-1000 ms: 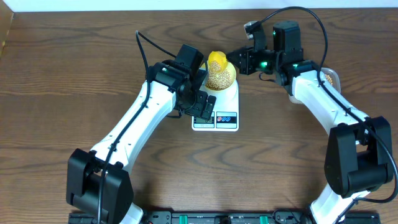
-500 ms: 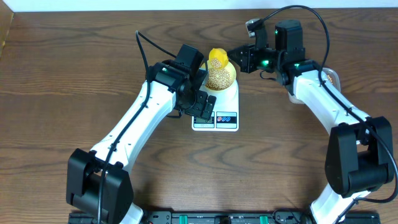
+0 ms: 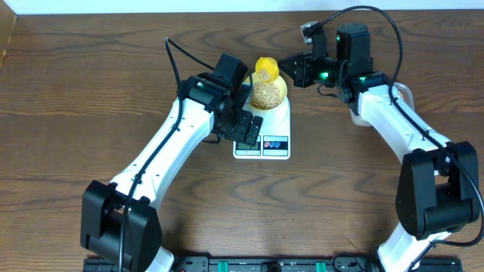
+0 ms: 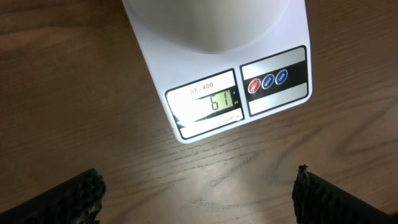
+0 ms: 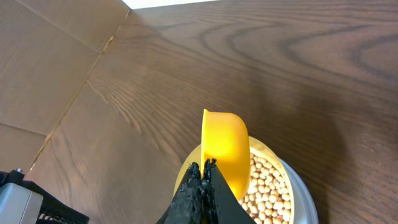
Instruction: Scoop item into bowl and weigh 50g on scale
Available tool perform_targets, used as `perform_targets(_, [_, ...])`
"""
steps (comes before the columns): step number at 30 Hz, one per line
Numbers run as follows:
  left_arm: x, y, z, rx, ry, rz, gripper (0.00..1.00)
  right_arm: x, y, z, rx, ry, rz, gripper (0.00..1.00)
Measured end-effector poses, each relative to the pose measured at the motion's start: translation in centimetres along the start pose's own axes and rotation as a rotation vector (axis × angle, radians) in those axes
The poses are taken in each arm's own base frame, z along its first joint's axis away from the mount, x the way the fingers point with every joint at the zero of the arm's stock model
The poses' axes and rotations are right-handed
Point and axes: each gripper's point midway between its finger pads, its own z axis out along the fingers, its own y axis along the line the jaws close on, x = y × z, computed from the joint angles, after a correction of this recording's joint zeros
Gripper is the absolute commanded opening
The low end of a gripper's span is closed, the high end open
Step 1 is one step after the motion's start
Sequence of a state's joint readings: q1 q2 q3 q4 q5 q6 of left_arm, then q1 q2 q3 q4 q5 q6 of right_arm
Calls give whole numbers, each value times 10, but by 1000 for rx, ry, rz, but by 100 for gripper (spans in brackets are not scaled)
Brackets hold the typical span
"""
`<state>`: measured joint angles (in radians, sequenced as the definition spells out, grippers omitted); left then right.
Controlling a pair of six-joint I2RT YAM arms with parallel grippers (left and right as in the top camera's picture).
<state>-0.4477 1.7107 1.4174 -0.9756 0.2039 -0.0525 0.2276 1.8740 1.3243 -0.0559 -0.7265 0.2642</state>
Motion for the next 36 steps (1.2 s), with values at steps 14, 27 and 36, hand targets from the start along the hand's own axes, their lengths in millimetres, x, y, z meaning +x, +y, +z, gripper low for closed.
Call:
perform_targets(14, [0, 0, 0, 0, 0, 0, 98, 12, 13, 9, -17, 42, 3, 1])
perform_targets(27, [0, 0, 0, 0, 0, 0, 98, 11, 6, 9, 24, 32, -29, 1])
perform_targets(36, [0, 0, 0, 0, 0, 0, 98, 10, 5, 9, 29, 31, -68, 1])
